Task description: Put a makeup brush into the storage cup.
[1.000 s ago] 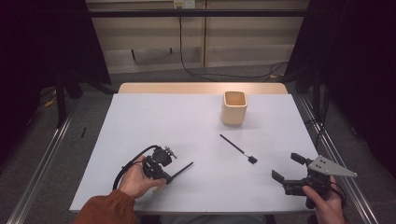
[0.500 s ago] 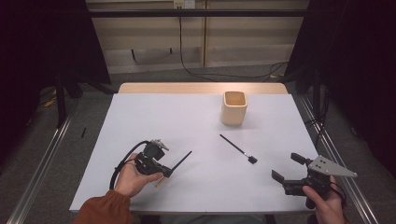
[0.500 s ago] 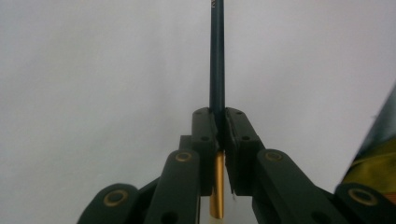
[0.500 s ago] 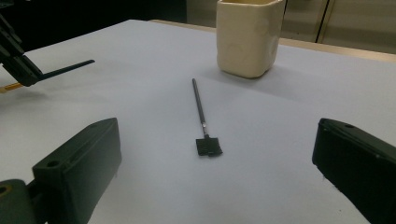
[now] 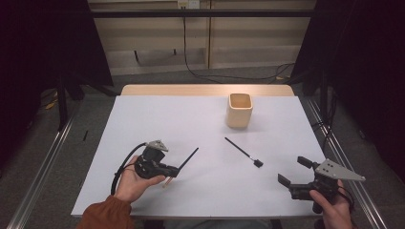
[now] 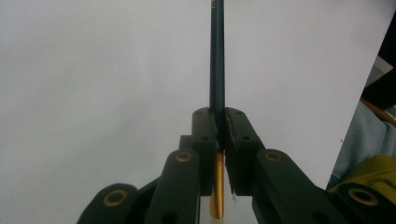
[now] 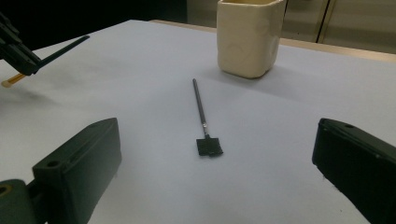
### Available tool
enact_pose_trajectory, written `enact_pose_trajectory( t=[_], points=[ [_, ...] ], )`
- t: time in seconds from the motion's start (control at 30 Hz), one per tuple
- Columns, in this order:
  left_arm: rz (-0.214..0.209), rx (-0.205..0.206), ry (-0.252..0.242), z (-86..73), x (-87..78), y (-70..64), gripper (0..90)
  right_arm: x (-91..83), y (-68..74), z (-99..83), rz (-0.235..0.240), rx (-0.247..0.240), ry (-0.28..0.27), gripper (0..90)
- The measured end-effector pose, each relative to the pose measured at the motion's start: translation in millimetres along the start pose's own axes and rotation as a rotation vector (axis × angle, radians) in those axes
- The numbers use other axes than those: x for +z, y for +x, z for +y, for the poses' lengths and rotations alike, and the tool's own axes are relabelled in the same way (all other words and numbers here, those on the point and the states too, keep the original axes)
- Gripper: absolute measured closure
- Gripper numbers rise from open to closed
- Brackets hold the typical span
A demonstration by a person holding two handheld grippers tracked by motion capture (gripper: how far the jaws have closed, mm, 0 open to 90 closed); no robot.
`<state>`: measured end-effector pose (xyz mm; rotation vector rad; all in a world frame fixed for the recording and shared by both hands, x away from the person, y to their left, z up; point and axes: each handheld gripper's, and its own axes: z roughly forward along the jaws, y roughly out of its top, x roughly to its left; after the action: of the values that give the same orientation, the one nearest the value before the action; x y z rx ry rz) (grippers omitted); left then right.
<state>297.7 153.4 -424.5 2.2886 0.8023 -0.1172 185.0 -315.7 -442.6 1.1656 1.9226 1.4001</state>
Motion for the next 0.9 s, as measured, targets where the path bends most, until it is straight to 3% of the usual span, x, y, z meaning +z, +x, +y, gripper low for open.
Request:
enact_pose_trajectory(
  t=[0.13, 0.17, 0.4, 0.6, 0.8, 0.9],
  points=[
    [-0.008, 0.002, -0.061, 0.0, -2.8, -1.1, 83.5, -0.2, -0.1, 0.0, 0.001, -0.005, 0.001, 0.7],
    [-0.030, 0.007, -0.072, 0.1, -3.5, -1.5, 83.5, -0.2, 0.0, 0.0, 0.001, -0.005, 0.001, 0.7],
    [-0.026, 0.027, -0.176, 0.3, -11.6, -7.7, 83.5, -0.1, 0.0, 0.1, 0.000, -0.006, 0.001, 0.7],
    [-0.045, 0.050, -0.227, -0.7, -14.6, -9.7, 83.5, -0.1, -0.1, 0.1, 0.000, -0.006, 0.001, 0.9],
    [-0.025, 0.068, -0.360, -3.2, -25.3, -13.2, 83.5, 0.4, 0.1, 0.3, 0.003, -0.003, 0.001, 0.9],
    [-0.034, 0.099, -0.423, -4.1, -29.2, -15.9, 83.6, 0.3, 0.3, 0.4, 0.002, -0.007, 0.001, 1.0]
  ],
)
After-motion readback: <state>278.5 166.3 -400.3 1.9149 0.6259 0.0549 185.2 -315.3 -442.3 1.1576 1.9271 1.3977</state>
